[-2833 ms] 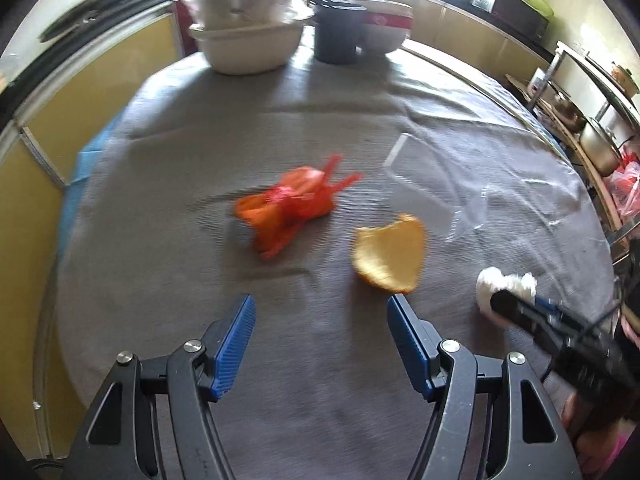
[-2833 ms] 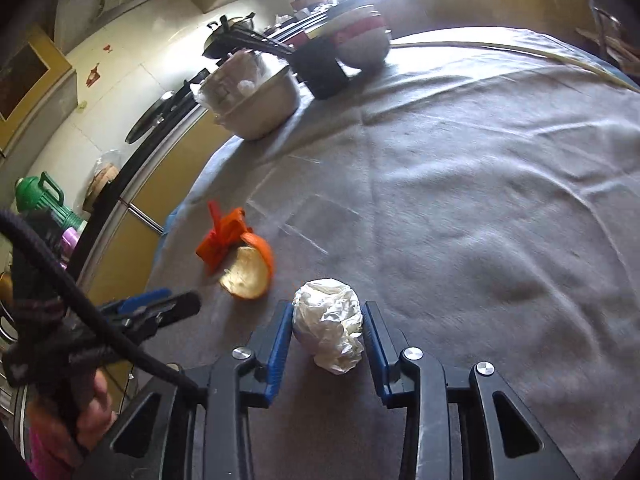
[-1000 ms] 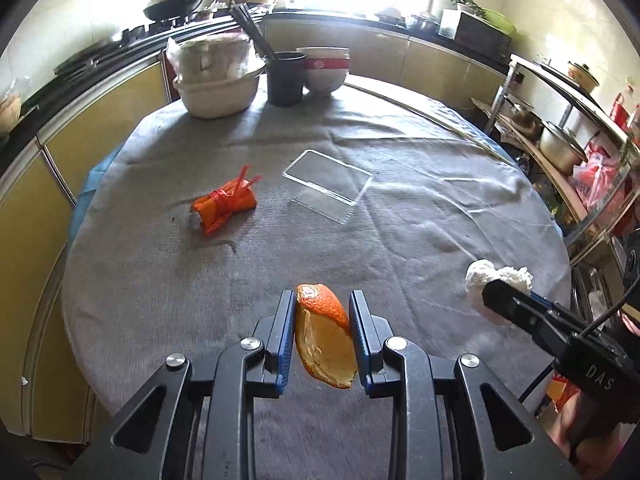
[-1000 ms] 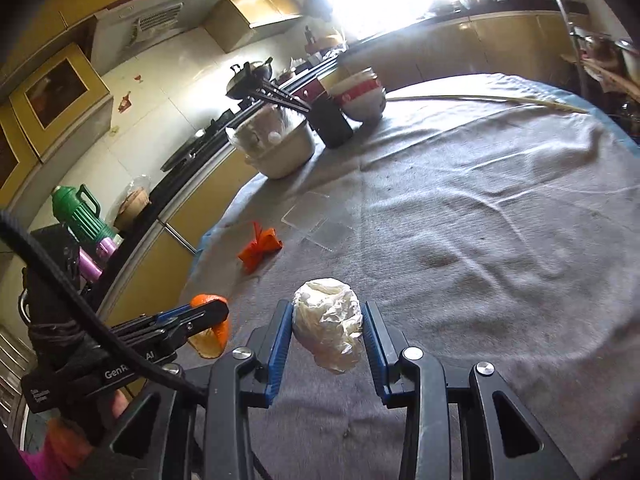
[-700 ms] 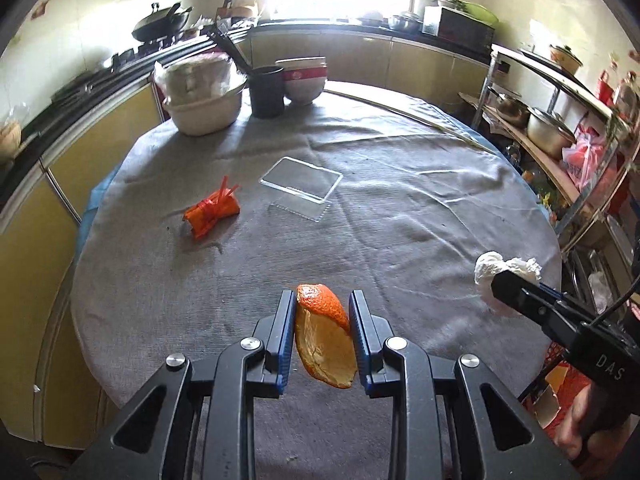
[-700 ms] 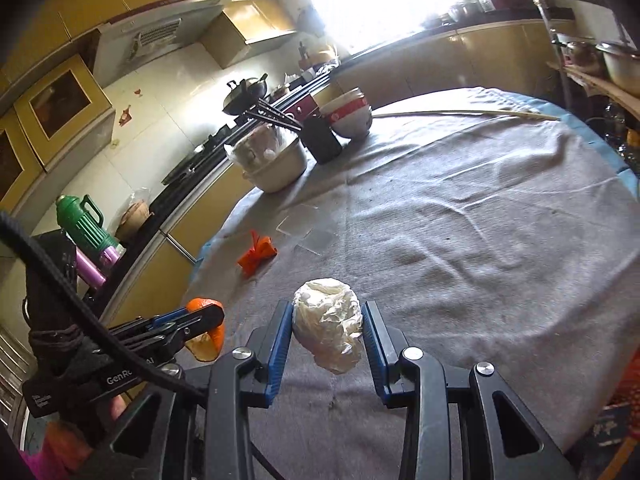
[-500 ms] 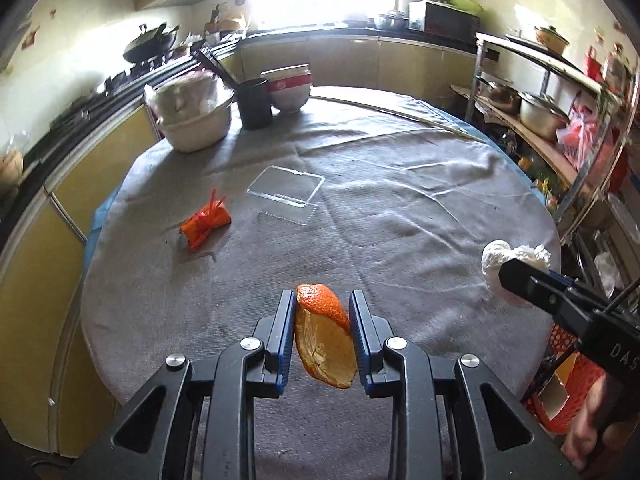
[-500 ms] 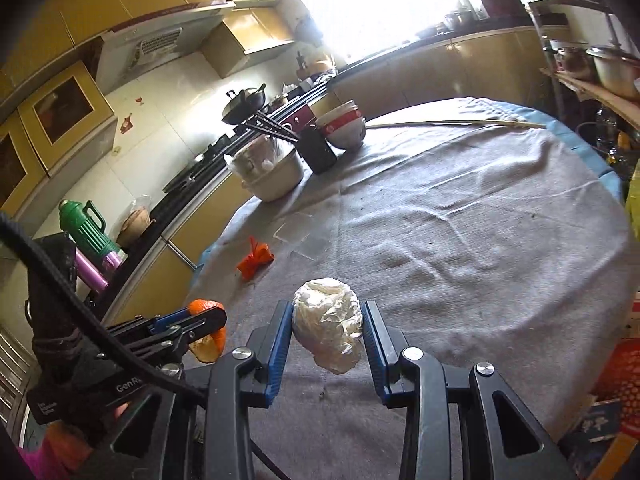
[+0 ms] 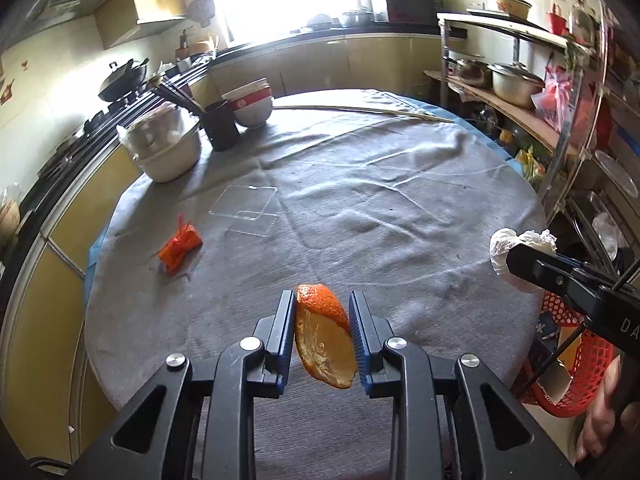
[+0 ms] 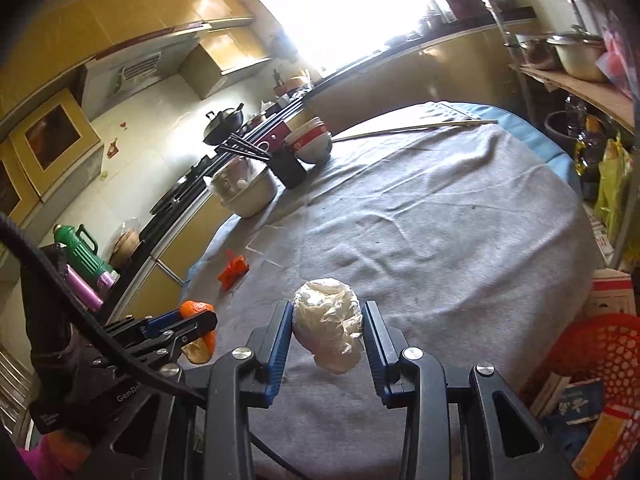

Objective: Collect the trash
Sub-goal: 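Carry the orange peel and white tissue over the red basket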

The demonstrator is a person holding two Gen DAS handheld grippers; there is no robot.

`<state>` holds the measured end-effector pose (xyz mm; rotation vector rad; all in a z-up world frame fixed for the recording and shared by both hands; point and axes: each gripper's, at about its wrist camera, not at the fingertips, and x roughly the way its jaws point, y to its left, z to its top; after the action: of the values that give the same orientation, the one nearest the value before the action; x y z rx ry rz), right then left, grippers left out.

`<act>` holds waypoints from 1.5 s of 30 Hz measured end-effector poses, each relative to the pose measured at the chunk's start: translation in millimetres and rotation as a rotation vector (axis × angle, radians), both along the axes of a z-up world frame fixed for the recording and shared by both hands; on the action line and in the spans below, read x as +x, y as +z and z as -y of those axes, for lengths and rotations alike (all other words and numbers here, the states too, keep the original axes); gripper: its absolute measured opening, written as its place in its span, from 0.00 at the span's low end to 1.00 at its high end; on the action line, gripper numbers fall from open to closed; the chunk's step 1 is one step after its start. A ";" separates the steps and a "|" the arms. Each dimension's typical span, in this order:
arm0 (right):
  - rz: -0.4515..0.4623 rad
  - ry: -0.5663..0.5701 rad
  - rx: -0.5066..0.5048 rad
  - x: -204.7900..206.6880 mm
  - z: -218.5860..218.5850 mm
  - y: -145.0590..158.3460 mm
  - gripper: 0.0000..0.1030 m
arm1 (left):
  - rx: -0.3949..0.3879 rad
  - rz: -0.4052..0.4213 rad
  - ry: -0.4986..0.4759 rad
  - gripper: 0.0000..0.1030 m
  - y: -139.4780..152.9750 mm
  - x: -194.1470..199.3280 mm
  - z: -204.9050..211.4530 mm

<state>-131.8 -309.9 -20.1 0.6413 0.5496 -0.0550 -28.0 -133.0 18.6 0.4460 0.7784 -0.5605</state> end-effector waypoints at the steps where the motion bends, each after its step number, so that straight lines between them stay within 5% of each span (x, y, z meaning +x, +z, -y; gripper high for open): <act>1: -0.002 -0.004 0.004 -2.6 1.9 -1.0 0.37 | 0.005 -0.001 -0.006 0.27 -0.6 -1.4 3.0; 45: -0.073 -0.247 0.088 -122.3 76.0 -29.0 0.37 | 0.117 -0.001 -0.391 0.27 -25.2 -96.6 118.5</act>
<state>-254.1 -385.9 -49.1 0.7929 0.5425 -0.2890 -124.6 -251.4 -6.5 0.7143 0.7308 -0.8811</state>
